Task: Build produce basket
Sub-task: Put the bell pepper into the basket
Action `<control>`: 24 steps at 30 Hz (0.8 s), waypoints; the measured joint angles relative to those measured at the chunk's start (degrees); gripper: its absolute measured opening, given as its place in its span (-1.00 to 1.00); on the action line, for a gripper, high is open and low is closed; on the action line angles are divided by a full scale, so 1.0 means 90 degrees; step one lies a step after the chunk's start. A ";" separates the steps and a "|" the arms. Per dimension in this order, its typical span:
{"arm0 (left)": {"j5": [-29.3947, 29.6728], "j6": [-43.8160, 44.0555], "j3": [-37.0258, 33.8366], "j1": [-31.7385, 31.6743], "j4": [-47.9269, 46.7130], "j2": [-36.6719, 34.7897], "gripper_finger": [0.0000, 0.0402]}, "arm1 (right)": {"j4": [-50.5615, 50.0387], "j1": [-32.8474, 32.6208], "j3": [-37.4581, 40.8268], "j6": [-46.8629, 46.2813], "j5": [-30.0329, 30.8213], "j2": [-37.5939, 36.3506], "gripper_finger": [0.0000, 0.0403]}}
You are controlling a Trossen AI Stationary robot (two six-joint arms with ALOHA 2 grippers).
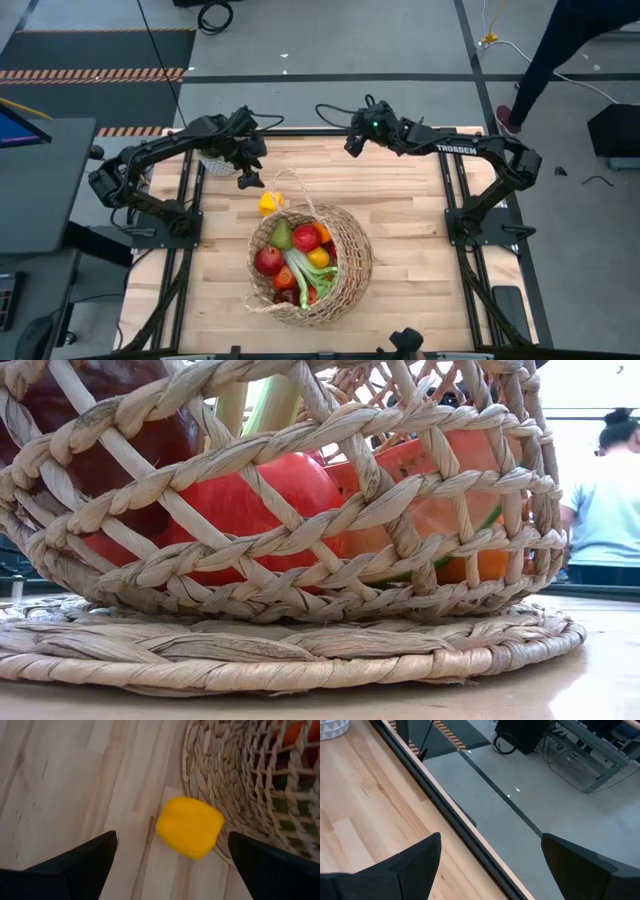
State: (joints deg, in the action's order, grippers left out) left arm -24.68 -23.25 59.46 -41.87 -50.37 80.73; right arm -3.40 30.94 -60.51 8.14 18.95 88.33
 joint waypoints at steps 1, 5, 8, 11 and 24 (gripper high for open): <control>0.0001 -0.0108 0.0000 0.0001 -0.0034 0.0000 0.94 | 0.0006 0.0060 0.0000 0.0000 -0.0070 0.0000 0.73; 0.0056 -0.0533 0.0000 0.0098 -0.0041 0.0035 0.94 | 0.0056 0.0283 0.0000 0.0008 -0.0277 0.0000 0.73; 0.0080 -0.0928 0.0000 0.0259 -0.0052 0.0041 0.94 | 0.0071 0.0417 0.0000 0.0005 -0.0431 0.0000 0.73; 0.0111 -0.1437 0.0000 0.0499 -0.0055 0.0041 0.94 | 0.0096 0.0530 0.0000 0.0025 -0.0584 0.0000 0.73; 0.0132 -0.1847 0.0005 0.1638 -0.0054 0.0173 0.94 | 0.0109 0.0792 0.0000 0.0224 -0.0807 0.0000 0.73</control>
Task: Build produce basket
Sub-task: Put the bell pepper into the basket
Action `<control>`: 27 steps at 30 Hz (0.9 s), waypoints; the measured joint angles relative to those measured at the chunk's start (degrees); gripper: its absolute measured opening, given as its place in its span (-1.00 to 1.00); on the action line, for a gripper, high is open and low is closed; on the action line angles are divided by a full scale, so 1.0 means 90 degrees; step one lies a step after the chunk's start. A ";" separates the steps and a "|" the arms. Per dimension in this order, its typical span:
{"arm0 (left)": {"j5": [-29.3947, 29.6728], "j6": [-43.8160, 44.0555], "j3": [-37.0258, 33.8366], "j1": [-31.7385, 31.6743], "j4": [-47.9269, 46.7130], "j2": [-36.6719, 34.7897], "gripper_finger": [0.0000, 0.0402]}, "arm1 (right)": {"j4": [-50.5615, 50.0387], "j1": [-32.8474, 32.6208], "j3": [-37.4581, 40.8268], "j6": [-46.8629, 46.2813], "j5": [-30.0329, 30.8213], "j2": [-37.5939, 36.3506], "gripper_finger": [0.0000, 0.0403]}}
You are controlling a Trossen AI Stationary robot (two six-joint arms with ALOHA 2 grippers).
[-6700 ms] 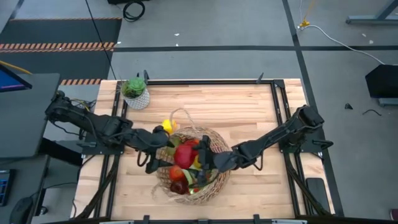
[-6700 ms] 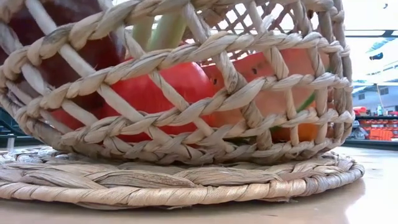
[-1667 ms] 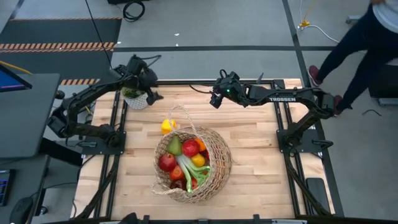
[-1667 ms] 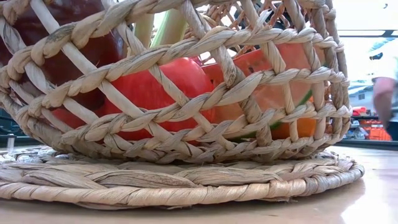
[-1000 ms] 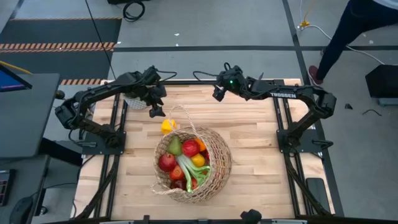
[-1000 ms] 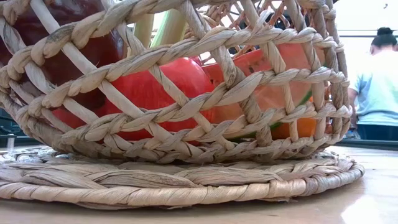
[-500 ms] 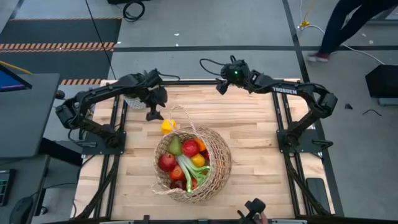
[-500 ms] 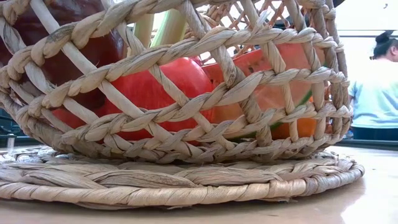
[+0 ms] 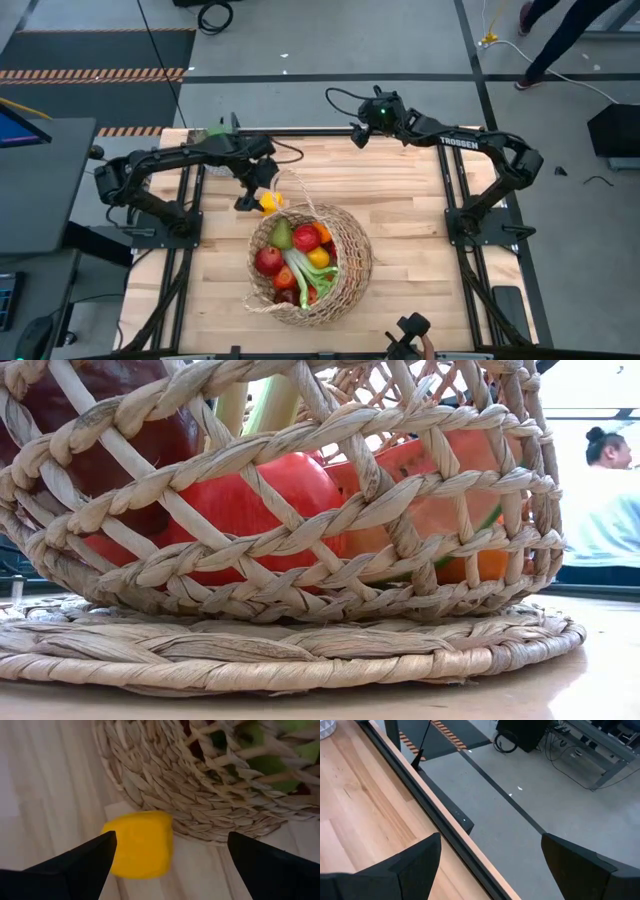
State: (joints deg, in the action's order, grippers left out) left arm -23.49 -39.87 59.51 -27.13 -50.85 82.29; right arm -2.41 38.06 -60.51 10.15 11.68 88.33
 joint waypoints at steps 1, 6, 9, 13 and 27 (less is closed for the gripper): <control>0.0051 0.0014 0.0000 0.0076 0.0007 0.0074 0.94 | 0.0000 0.0000 0.0000 0.0012 -0.0007 0.0000 0.73; 0.0625 -0.0295 0.0000 0.0326 0.0004 0.0513 0.94 | 0.0025 -0.0002 0.0000 0.0025 -0.0185 0.0000 0.73; 0.0752 -0.0363 0.0000 0.0338 0.0007 0.0713 0.94 | -0.0013 0.0000 0.0000 0.0052 -0.0212 0.0000 0.73; 0.0755 -0.0366 0.0000 0.0277 0.0132 0.0883 0.94 | -0.0069 0.0047 0.0000 0.0061 -0.0255 0.0000 0.73; 0.0923 -0.0299 0.0002 0.0276 0.0475 0.1834 0.94 | 0.0598 0.0297 0.0572 -0.0003 -0.0418 -0.0002 0.73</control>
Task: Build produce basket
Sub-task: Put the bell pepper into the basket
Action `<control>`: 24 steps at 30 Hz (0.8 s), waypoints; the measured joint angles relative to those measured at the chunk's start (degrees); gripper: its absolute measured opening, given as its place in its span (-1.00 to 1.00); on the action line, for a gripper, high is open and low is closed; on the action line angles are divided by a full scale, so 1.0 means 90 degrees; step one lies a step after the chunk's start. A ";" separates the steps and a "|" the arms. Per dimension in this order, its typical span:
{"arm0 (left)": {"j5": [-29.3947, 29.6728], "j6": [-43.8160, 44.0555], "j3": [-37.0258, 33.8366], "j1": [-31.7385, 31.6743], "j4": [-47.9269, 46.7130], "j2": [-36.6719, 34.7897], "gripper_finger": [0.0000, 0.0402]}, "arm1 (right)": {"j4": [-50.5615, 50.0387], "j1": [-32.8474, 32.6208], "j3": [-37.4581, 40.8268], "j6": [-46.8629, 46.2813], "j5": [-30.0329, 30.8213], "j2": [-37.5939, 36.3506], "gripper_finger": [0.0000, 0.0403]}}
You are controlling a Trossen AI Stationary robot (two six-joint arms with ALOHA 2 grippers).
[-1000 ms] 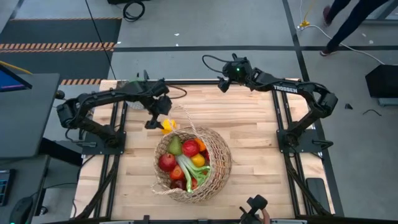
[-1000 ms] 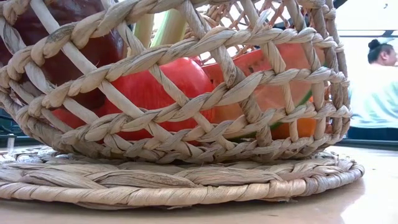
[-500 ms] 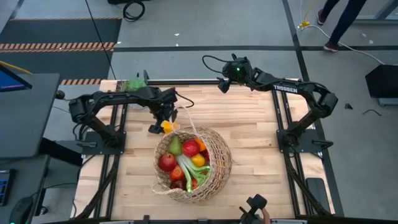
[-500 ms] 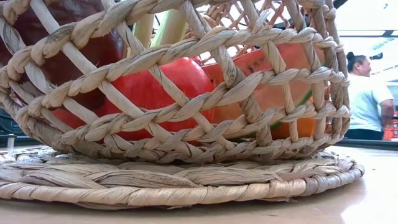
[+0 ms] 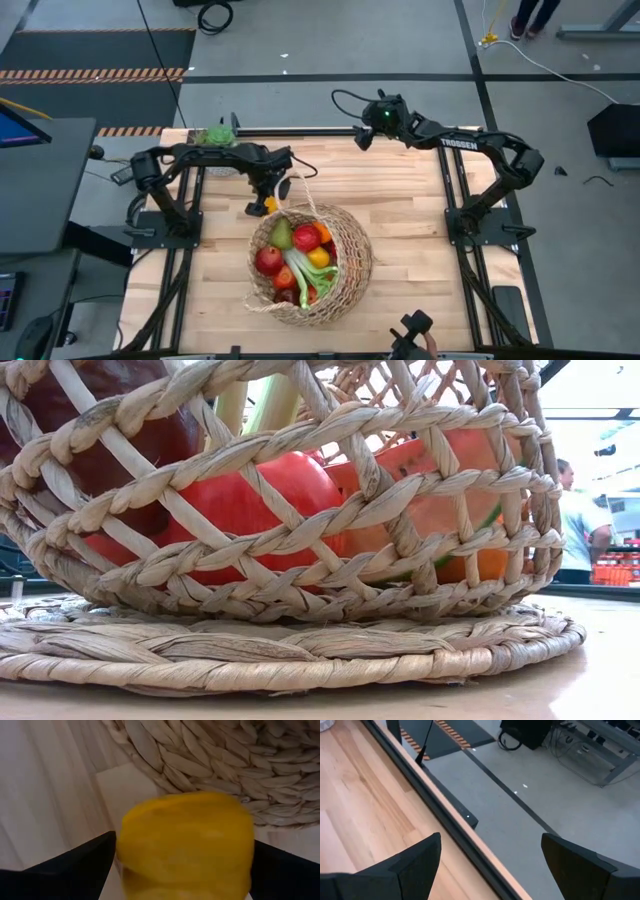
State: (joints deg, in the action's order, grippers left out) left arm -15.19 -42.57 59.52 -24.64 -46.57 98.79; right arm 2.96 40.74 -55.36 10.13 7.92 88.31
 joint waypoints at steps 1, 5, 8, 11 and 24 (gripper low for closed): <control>0.0002 0.0000 -0.0001 0.0000 -0.0011 0.0041 0.94 | 0.0002 0.0011 0.0018 -0.0004 -0.0033 0.0000 0.73; 0.0050 0.0001 -0.0002 0.0002 0.0011 0.0077 0.94 | 0.0065 0.0036 0.0017 -0.0004 -0.0060 0.0000 0.73; 0.0227 0.0013 -0.0001 0.0002 0.0002 0.0077 0.94 | 0.0111 0.0038 0.0018 0.0000 -0.0060 0.0000 0.73; 0.0572 0.0155 -0.0002 0.0002 -0.0004 0.0077 0.94 | 0.0123 0.0038 0.0016 0.0003 -0.0063 0.0000 0.73; 0.1115 0.0370 0.0002 -0.0003 -0.0356 0.0062 0.59 | 0.0119 0.0038 0.0016 0.0008 -0.0068 0.0000 0.73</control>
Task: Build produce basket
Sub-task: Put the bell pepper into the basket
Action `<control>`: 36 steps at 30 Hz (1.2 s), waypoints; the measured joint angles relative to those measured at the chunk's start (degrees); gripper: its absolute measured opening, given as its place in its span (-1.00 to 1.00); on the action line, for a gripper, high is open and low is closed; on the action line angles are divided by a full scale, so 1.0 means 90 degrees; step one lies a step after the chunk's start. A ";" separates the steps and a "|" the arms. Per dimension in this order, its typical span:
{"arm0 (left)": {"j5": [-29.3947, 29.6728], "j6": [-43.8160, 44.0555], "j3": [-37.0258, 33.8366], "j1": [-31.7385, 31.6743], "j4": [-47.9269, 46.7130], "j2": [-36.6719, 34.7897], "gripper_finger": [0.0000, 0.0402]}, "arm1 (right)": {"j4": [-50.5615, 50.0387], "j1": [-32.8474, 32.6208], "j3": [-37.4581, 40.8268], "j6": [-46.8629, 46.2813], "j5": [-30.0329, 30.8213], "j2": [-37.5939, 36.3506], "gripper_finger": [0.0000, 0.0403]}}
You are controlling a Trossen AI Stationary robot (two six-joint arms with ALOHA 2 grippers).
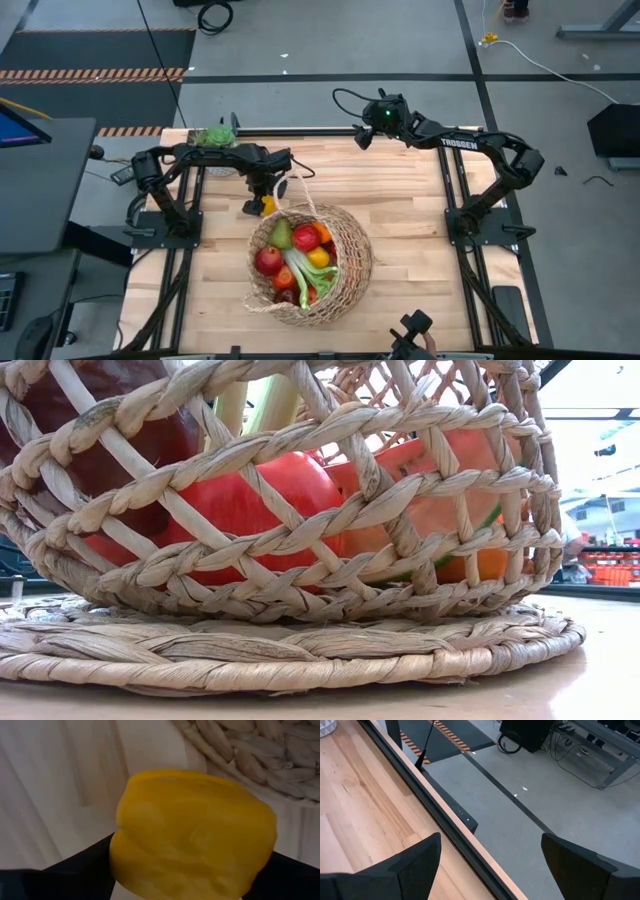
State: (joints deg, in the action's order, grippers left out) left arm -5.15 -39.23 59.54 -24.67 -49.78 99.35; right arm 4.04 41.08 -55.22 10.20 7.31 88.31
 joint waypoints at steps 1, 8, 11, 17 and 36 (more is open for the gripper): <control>0.0072 0.0003 0.0018 0.0002 -0.0052 0.0000 0.59 | 0.0002 0.0000 0.0000 0.0000 0.0000 0.0000 0.73; 0.1619 0.0558 0.0649 -0.0031 -0.1044 -0.0012 0.59 | 0.0002 0.0000 -0.0002 0.0000 0.0000 0.0000 0.73; 0.1773 0.0746 0.1087 -0.0126 -0.1510 -0.0080 0.59 | -0.0001 0.0000 -0.0002 0.0002 0.0000 0.0000 0.73; 0.2185 0.1015 0.2035 -0.0483 -0.2297 -0.0377 0.61 | -0.0043 -0.0002 -0.0005 -0.0001 -0.0002 0.0000 0.73; -0.0149 0.2241 0.4671 -0.0006 -0.2303 -0.1812 0.61 | -0.0217 -0.0002 -0.0007 -0.0012 -0.0001 0.0000 0.73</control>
State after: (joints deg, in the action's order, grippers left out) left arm -6.50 -19.07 101.58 -24.72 -70.51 83.05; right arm 2.08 41.06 -55.29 10.09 7.30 88.31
